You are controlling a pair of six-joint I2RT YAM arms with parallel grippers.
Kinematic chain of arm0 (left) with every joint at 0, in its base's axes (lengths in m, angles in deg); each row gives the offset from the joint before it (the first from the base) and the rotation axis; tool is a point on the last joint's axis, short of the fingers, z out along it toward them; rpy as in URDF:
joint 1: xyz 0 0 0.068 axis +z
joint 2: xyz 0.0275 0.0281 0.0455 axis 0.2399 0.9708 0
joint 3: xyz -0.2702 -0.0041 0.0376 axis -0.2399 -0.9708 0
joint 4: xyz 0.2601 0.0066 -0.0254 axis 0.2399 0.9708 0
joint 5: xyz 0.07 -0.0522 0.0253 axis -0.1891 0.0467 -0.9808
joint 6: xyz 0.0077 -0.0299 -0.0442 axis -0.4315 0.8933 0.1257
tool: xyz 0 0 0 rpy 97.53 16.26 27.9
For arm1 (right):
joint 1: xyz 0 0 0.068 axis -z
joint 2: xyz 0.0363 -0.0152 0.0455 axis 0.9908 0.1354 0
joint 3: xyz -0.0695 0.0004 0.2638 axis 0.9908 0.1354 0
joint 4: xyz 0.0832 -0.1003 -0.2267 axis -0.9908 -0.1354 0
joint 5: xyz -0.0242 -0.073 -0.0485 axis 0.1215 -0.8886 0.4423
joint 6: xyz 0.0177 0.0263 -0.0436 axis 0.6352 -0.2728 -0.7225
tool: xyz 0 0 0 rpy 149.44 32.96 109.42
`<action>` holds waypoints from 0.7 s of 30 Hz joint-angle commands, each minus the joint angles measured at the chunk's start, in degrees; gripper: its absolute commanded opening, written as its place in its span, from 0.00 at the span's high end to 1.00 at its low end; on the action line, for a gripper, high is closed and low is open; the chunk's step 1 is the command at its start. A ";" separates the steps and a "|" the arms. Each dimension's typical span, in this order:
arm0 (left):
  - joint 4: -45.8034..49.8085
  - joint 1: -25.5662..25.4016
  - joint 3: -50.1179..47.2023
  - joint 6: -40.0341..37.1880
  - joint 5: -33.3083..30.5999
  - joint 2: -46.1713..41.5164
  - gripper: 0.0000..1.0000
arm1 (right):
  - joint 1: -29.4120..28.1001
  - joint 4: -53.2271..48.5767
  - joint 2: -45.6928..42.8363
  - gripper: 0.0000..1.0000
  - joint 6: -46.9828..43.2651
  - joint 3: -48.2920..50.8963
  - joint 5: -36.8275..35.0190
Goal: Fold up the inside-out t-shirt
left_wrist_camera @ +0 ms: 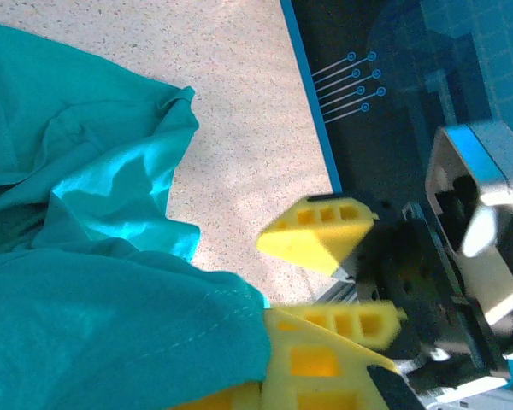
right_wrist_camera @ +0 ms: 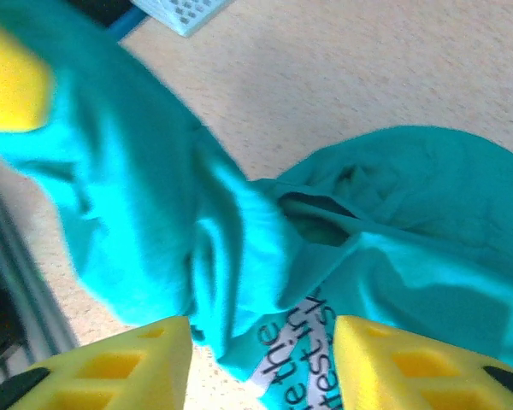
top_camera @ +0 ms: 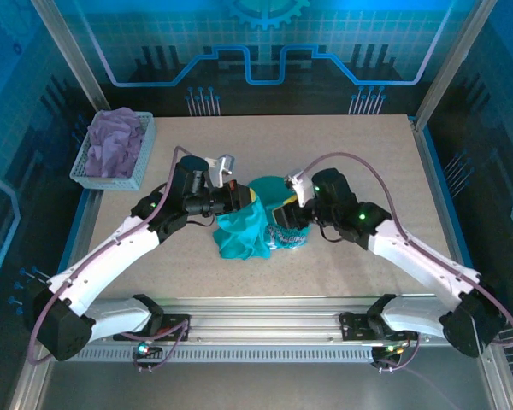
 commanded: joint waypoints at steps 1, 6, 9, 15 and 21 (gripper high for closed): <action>0.95 0.07 1.67 2.01 -1.24 -0.44 1.00 | -1.45 9.76 -1.07 0.37 2.01 2.63 7.41; 0.17 -0.06 1.36 2.65 0.21 -1.21 1.00 | -3.59 20.61 4.96 0.27 6.68 4.15 9.45; 0.36 -0.04 1.23 2.20 0.88 -2.22 1.00 | -3.89 21.61 8.93 0.36 6.62 2.45 7.24; 3.26 2.82 1.53 -0.86 0.95 -3.74 1.00 | -2.87 23.40 9.03 0.93 2.67 2.02 12.65; 3.27 6.62 0.38 -6.30 2.62 -3.91 0.76 | -0.85 25.43 8.62 1.00 3.41 2.19 20.94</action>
